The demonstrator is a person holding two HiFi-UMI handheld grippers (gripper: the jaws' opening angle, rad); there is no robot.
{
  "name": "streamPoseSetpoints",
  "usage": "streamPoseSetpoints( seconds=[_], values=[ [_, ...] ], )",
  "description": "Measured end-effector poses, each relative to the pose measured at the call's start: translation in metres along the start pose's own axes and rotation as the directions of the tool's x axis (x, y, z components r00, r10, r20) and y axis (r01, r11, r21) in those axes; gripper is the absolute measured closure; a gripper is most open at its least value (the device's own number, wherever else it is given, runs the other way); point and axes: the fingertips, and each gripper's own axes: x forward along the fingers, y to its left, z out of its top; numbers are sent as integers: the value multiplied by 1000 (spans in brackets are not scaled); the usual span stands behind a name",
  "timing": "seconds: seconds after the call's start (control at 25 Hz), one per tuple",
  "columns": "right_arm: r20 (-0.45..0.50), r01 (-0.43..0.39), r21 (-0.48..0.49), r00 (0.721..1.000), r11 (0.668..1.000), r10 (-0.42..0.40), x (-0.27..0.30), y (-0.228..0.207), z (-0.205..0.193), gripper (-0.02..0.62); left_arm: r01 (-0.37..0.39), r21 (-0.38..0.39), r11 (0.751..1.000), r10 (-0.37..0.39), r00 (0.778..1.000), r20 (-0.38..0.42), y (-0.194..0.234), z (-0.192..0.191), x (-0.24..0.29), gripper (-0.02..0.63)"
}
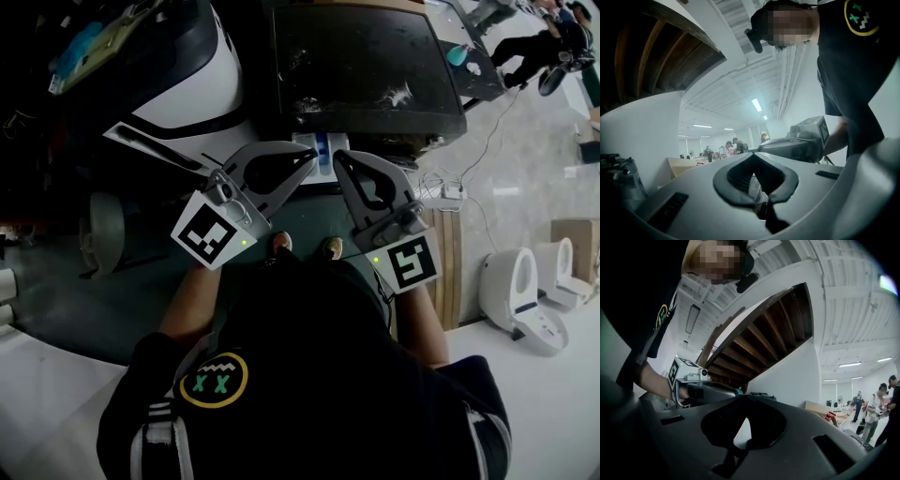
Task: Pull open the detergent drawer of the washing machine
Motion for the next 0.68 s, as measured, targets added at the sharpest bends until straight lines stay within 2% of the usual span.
streamPoseSetpoints(
  seconds=[0.28, 0.68],
  values=[
    [-5, 2, -5, 1000, 1000, -2, 2, -2, -2, 575, 17, 9, 1000, -17, 1000, -8, 1, -4, 3, 588],
    [-7, 7, -4, 1000, 1000, -7, 6, -5, -3, 575, 23, -23, 999, -23, 1000, 3, 6, -5, 2, 588]
  ],
)
